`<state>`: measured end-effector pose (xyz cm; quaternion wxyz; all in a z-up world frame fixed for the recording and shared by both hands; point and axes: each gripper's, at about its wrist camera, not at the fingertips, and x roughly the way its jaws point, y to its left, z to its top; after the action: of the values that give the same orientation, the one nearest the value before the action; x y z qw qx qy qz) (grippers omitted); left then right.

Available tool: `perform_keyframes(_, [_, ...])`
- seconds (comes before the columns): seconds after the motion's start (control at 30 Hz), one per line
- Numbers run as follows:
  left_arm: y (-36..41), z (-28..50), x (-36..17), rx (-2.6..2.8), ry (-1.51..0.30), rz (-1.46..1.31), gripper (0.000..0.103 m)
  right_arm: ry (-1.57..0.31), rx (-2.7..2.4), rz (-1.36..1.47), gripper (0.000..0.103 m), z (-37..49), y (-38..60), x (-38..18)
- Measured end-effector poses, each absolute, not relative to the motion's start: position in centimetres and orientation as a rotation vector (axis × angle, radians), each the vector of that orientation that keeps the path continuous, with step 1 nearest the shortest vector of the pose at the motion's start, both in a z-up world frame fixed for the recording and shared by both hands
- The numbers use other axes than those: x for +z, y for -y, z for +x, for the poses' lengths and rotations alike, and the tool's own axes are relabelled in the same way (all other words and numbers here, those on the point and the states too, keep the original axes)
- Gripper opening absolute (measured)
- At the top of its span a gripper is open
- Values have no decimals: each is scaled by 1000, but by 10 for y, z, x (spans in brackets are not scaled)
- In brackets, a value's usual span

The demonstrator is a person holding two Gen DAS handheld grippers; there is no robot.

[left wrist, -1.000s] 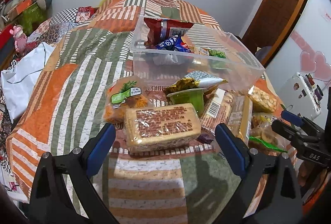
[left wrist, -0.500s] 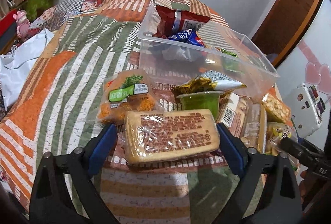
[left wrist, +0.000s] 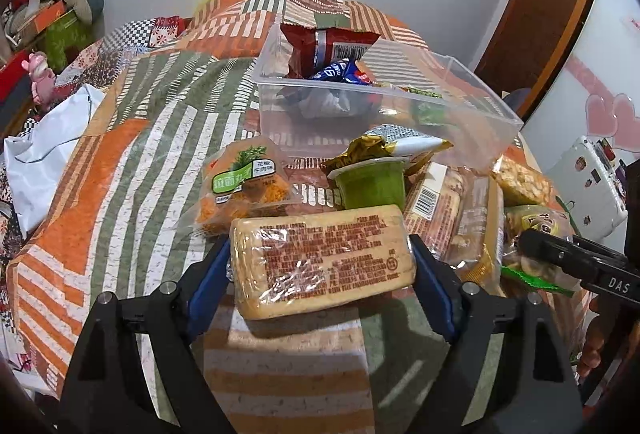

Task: Organize snacks
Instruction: 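Grasp the square wrapped cake with the left tool while the right tool grasps the cracker bag, then lift the cake and cracker bag and carry both over the clear box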

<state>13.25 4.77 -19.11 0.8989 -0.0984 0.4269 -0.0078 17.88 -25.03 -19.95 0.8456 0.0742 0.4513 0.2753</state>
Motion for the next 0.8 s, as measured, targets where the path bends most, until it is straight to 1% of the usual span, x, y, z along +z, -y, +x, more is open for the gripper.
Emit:
perform_keyframes(0.07, [-50,129,-187,-12,-871,-203,84,-938,580,124,50,175,248,-195])
perform_keyframes(0.23, [-59,118,-172,4,-838,-223,84,-893,584,83,49,167,246,-182])
perform_keyframes(0.6, [-62,108,-133,14,-748,-201,84,-760,595,79,49,166,252,-140])
perform_keyframes(0.8, [-57,118,-114,-2,-707,-182,84,-690,586,80,49,176,253,-122])
